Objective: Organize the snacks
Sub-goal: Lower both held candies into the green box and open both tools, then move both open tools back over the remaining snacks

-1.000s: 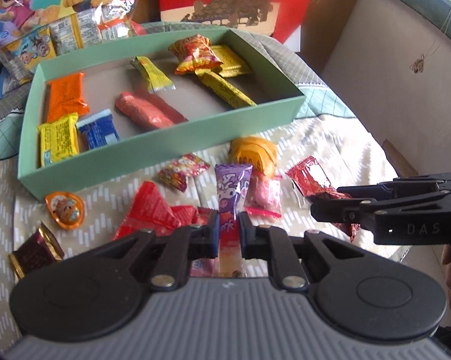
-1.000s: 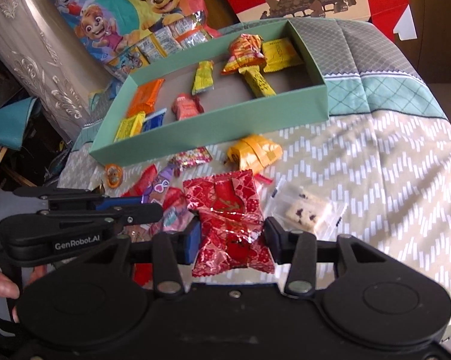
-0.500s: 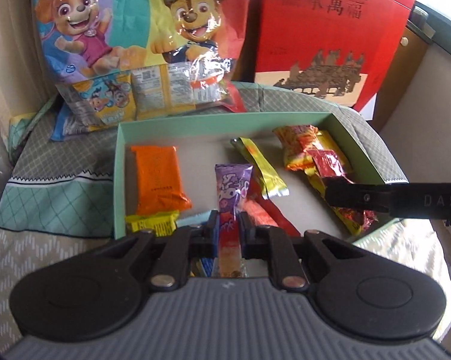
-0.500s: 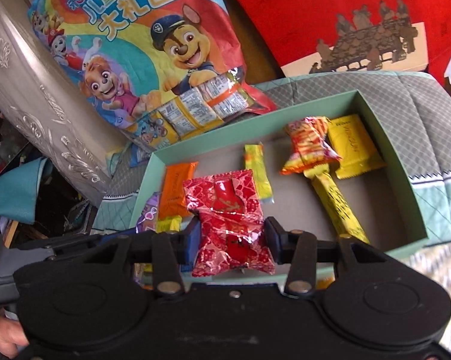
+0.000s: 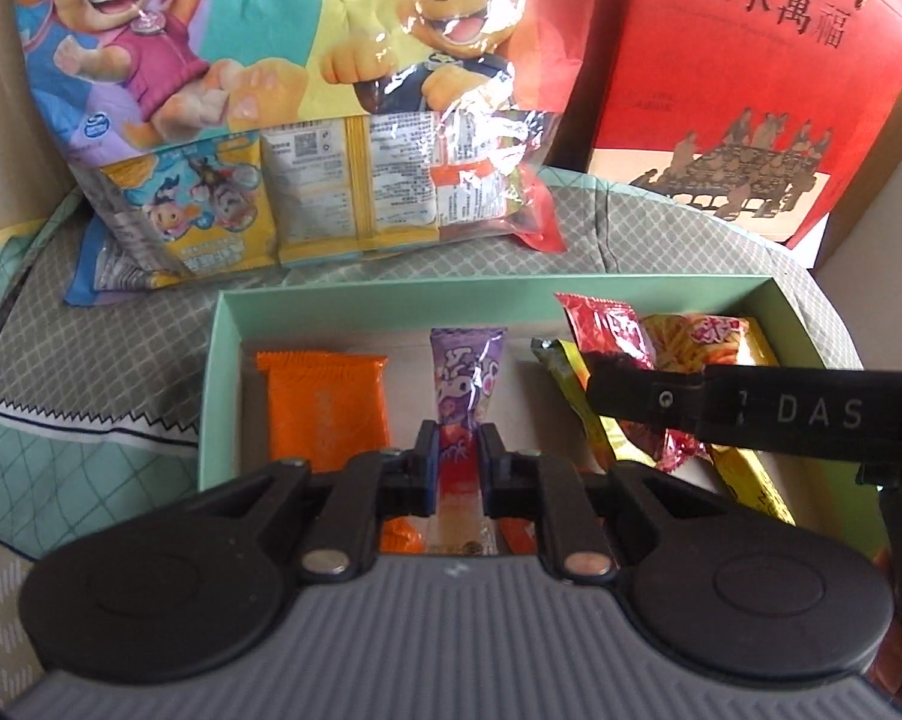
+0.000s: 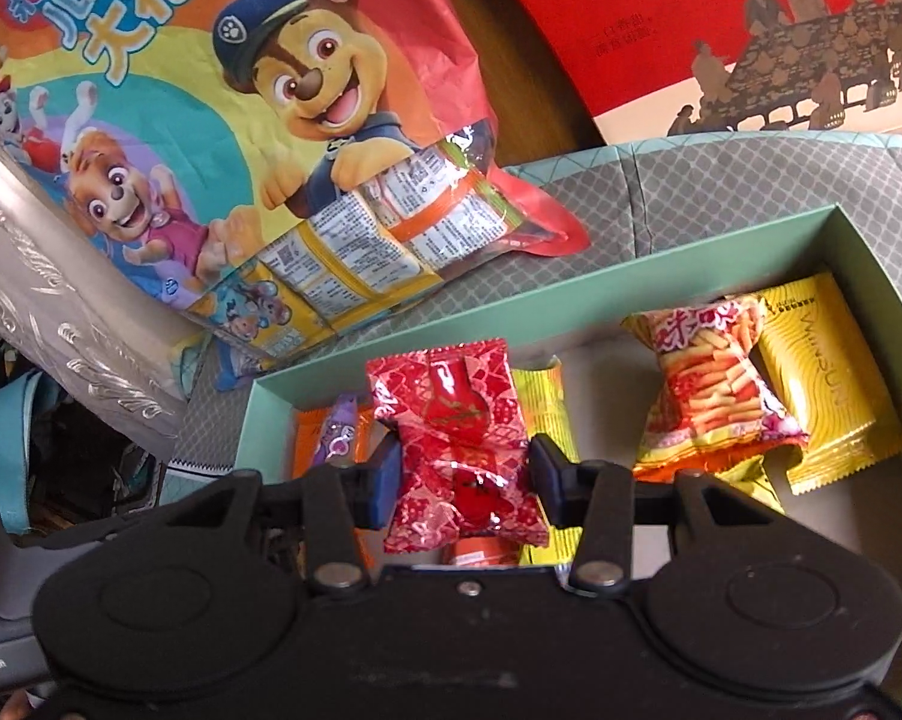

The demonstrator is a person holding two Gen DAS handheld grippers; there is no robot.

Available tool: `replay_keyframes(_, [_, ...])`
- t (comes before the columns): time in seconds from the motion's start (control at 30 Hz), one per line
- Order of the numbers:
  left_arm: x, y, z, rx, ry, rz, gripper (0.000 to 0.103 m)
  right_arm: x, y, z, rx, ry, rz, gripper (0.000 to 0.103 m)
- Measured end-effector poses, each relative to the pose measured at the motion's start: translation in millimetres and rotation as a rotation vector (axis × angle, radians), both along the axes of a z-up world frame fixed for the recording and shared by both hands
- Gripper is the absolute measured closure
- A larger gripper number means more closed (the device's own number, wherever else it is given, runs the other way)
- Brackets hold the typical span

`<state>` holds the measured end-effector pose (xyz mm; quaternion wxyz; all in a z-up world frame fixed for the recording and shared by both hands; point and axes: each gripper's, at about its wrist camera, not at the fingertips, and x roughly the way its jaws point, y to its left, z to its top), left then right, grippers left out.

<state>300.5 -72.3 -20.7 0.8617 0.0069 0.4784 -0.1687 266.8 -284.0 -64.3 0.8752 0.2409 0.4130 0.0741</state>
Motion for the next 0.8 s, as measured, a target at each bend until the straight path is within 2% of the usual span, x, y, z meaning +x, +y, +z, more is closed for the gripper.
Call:
replay_keyframes(0.07, [6.8,-1.1,-4.9,0.005,0.006,0.012,0.089,6.7,2.0,-3.1,0.003,-0.002,0.004,0.056])
replay_keyframes(0.1, [9.7,-1.1,-6.7,0.011,0.003,0.028,0.082,9.7,3.4,-3.7,0.004,-0.007,0.003,0.056])
replay_keyframes(0.13, [11.7,-0.7,-7.4,0.014,-0.001,0.041,0.067,14.5,4.5,-4.5,0.009,-0.010,0.004,0.050])
replay_keyframes(0.17, [12.5,-0.3,-7.6,0.016,-0.006,0.051,0.057,16.6,5.1,-4.6,0.013,-0.014,0.002,0.043])
replay_keyframes(0.2, [11.9,0.6,-6.1,0.017,-0.020,0.060,0.044,17.1,5.7,-4.4,0.013,-0.020,-0.001,0.030])
replay_keyframes(0.23, [10.2,0.8,-4.4,0.021,-0.034,0.063,0.039,15.7,4.9,-2.8,0.009,-0.032,-0.002,0.020])
replay_keyframes(0.43, [-0.2,-1.5,4.7,0.043,-0.073,0.053,0.025,2.0,1.0,6.3,0.009,-0.047,-0.016,0.003])
replay_keyframes(0.8, [-35.3,7.5,19.2,0.026,-0.079,0.059,0.005,-34.1,-0.7,20.7,0.002,-0.035,-0.020,0.000])
